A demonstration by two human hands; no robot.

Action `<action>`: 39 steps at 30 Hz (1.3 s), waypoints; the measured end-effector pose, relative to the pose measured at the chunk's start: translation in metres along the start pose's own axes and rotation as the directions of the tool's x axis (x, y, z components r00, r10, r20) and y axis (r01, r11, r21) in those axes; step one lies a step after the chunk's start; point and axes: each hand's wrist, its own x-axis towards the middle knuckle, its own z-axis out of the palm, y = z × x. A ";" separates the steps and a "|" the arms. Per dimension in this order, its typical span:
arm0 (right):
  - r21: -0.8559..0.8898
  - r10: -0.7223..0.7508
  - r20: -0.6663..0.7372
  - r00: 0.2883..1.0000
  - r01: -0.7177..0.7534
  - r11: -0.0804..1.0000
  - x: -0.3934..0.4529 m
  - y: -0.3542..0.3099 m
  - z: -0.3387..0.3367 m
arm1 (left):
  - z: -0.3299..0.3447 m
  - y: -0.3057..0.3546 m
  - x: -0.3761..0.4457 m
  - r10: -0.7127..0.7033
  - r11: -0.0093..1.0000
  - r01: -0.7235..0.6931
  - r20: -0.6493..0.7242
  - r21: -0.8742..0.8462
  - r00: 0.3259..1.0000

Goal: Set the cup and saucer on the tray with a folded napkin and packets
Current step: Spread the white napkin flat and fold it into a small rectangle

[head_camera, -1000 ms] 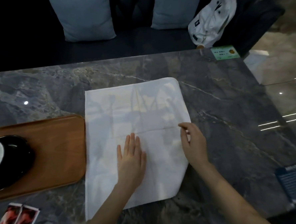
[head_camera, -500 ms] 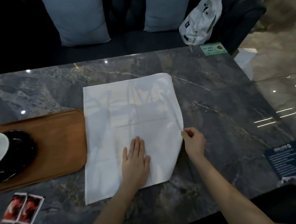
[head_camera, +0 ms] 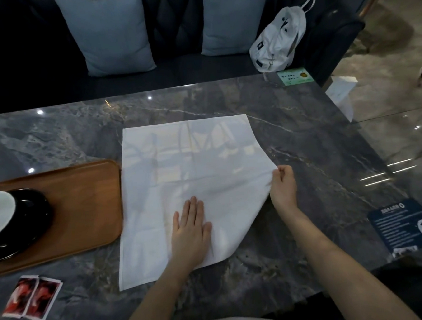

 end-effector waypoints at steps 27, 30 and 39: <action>-0.319 0.264 0.470 0.842 -0.117 0.941 -0.001 0.030 -0.043 | -0.002 0.009 -0.012 -0.003 0.997 0.013 0.120 -0.078 0.993; -0.177 0.343 0.643 0.684 -0.303 0.936 -0.003 0.036 -0.059 | -0.002 0.010 -0.012 0.001 0.999 0.004 0.110 -0.045 0.994; -0.539 0.295 0.447 0.845 -0.009 0.842 -0.004 0.050 -0.057 | -0.002 0.009 -0.014 0.010 0.997 -0.001 0.108 -0.079 0.994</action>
